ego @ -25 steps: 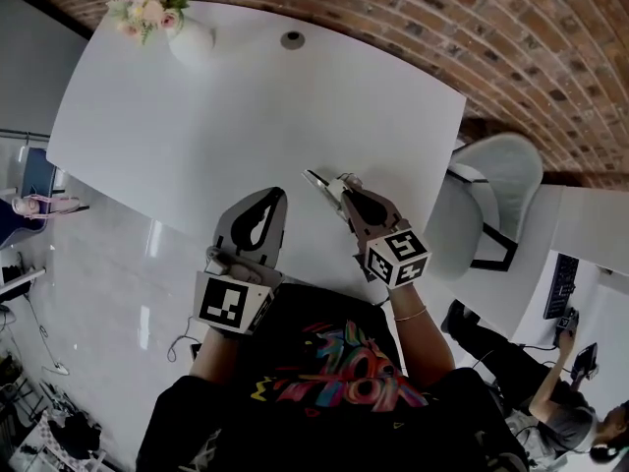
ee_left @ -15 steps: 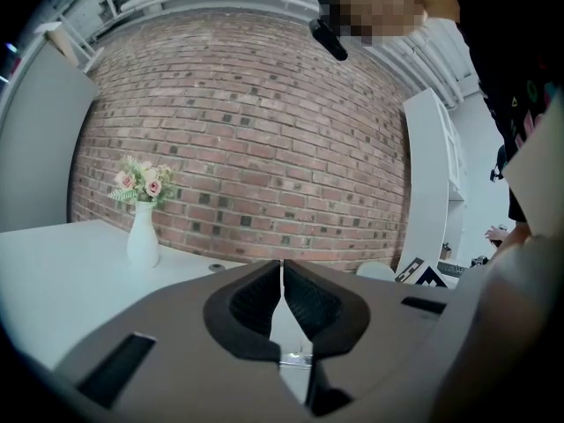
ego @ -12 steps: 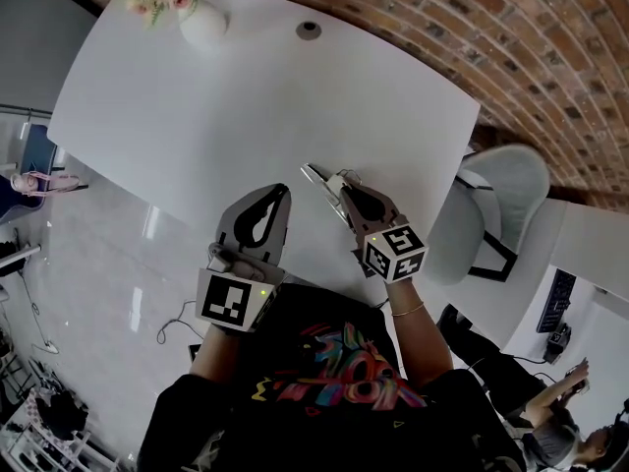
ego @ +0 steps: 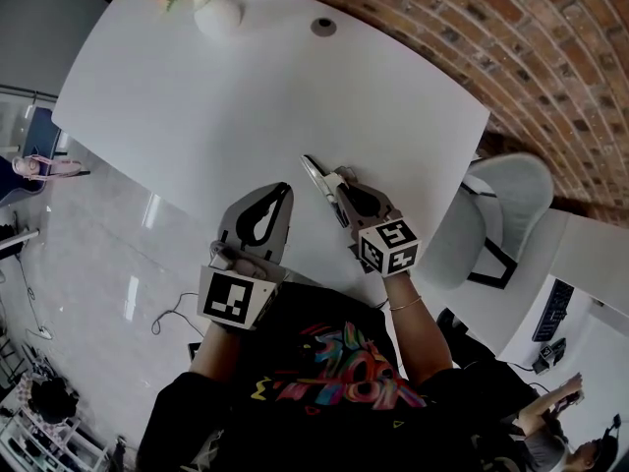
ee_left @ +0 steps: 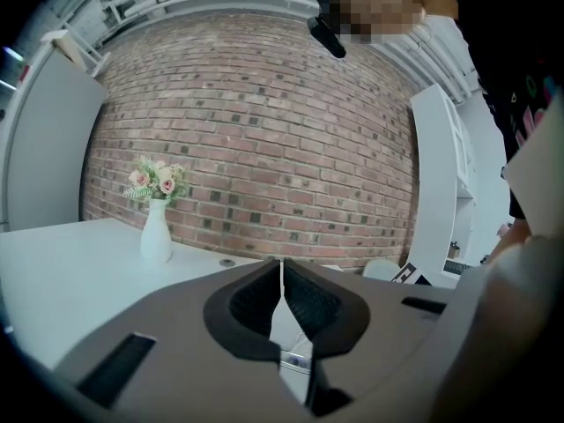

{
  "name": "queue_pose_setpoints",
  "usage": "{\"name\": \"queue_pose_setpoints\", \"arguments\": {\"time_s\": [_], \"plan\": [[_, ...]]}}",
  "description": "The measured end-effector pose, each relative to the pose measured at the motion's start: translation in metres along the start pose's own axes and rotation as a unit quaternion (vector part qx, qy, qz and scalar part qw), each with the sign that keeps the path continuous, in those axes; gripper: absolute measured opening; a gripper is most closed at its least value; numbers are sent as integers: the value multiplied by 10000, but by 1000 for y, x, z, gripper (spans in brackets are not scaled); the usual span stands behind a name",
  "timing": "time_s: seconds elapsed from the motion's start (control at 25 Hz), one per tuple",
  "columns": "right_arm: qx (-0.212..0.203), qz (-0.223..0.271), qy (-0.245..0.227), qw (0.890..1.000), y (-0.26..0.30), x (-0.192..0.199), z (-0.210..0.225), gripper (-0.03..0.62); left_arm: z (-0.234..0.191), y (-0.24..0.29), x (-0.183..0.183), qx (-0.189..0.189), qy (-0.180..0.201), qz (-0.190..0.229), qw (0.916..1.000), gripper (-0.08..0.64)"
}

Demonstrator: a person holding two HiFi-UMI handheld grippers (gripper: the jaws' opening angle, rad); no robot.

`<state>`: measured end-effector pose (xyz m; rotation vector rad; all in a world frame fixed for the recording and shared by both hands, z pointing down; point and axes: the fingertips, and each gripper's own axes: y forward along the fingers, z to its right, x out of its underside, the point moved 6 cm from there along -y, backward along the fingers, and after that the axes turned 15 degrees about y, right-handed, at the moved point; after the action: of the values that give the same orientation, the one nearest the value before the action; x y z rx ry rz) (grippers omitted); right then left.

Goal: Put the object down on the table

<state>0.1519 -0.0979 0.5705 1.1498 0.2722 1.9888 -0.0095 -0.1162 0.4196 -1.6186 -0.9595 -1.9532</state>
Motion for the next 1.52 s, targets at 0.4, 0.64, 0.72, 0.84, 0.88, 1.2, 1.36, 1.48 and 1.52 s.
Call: {"name": "queue_pose_setpoints", "arguments": {"time_s": [0.4, 0.64, 0.72, 0.84, 0.88, 1.2, 1.36, 1.48, 1.52], "plan": [[-33, -56, 55, 10000, 9, 2, 7, 83, -2, -1, 0, -126, -114, 106, 9998, 29], [-21, -72, -94, 9999, 11, 1, 6, 94, -4, -2, 1, -174, -156, 94, 9997, 29], [-40, -89, -114, 9999, 11, 2, 5, 95, -5, -2, 1, -181, -145, 107, 9997, 30], [-48, -49, -97, 9999, 10, 2, 4, 112, -6, -2, -2, -250, -198, 198, 9993, 29], [-45, -18, -98, 9999, 9, 1, 3, 117, -7, -2, -3, -252, -199, 205, 9993, 29], [-15, 423, -258, 9988, -5, -14, -5, 149, -8, -6, -6, -141, -42, 175, 9997, 29], [-30, 649, -308, 9974, -14, -23, -12, 149, -7, -10, -9, -46, 88, 141, 9999, 29], [-69, 811, -302, 9962, -20, -29, -20, 149, -8, -12, -13, -71, 82, 212, 9997, 29], [-85, 860, -295, 9958, -22, -31, -23, 149, -8, -12, -15, -119, 46, 290, 9995, 30]]}}
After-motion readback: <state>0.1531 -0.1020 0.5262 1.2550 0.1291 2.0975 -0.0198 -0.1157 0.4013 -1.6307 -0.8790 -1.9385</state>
